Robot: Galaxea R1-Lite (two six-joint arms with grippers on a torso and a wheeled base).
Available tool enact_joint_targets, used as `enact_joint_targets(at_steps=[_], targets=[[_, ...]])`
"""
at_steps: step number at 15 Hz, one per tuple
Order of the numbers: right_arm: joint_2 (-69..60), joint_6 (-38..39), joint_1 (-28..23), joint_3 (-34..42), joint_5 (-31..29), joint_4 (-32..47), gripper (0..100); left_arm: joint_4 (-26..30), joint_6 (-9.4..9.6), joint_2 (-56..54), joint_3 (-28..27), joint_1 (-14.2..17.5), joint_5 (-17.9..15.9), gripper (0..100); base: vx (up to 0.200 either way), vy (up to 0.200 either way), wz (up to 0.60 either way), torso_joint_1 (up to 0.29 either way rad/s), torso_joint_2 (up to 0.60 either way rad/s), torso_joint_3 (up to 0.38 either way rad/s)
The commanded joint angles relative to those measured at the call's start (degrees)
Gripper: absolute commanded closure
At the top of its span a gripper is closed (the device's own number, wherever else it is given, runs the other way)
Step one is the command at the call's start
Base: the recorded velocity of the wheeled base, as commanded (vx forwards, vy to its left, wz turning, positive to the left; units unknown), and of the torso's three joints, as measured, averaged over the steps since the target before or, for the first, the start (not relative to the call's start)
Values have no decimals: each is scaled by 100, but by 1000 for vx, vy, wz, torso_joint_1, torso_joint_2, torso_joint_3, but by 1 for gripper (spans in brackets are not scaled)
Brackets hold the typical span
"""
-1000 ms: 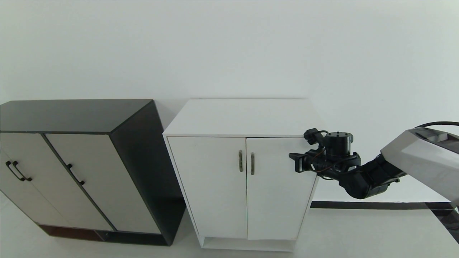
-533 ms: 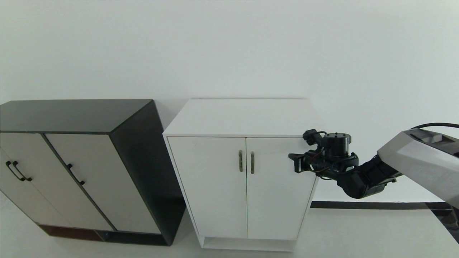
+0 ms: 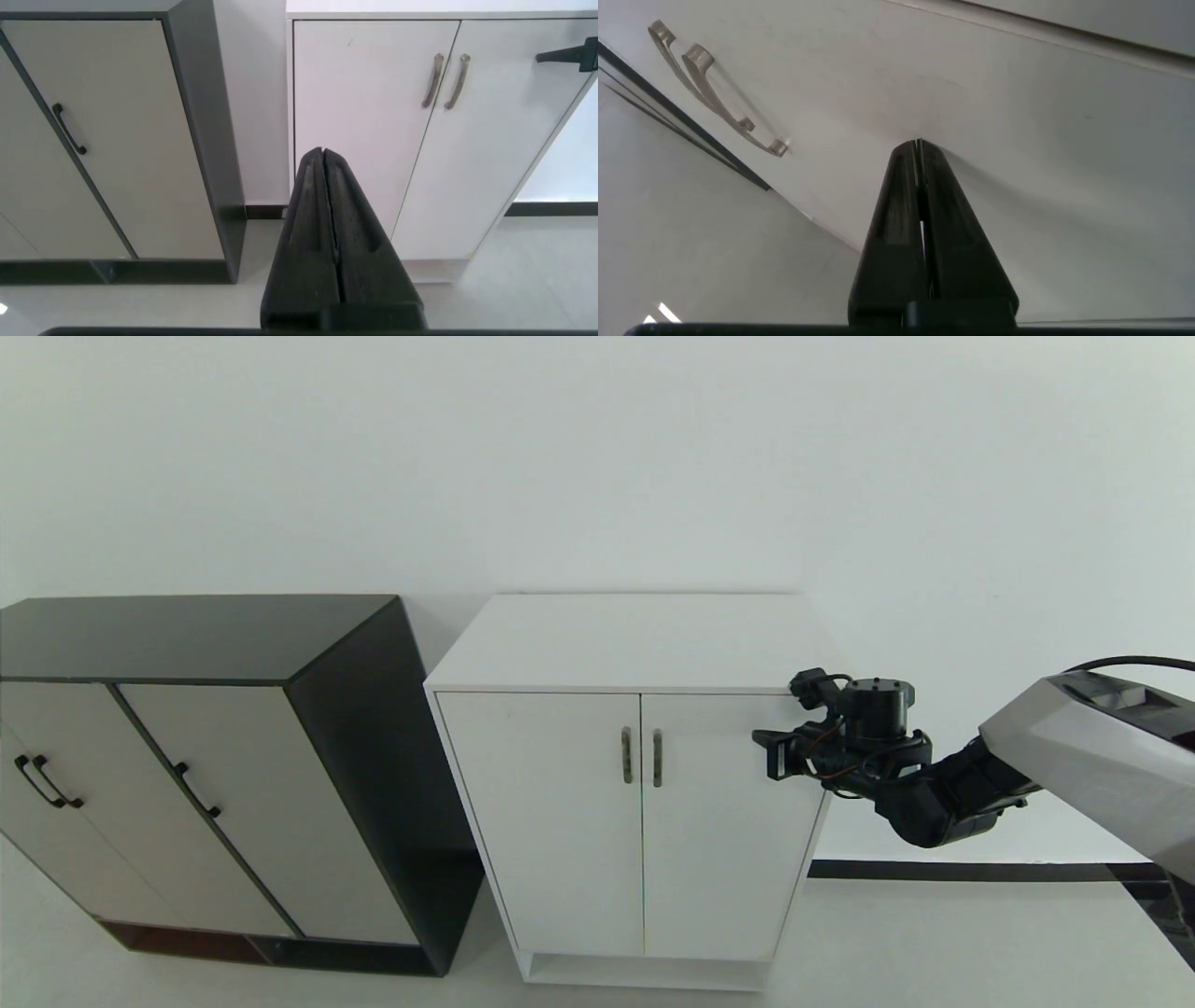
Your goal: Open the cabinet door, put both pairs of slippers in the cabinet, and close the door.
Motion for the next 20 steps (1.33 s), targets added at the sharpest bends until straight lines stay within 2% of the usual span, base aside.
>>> enact_joint_targets(at_steps=[1,13,17,20], targets=[[55,0,-14,-70,1,-5,100,-1,-1,9,0,-2,0,100,0,0,0,0,0,0],[-24,0,-14,44,-8,-13,100,-1,-1,9,0,7,0,100,0,0,0,0,0,0],[-569,-9,30,940,-16,-268,100,-1,-1,9,0,-2,0,100,0,0,0,0,0,0],[-1246,-18,30,1960,-25,-664,100,-1,-1,9,0,-2,0,100,0,0,0,0,0,0]])
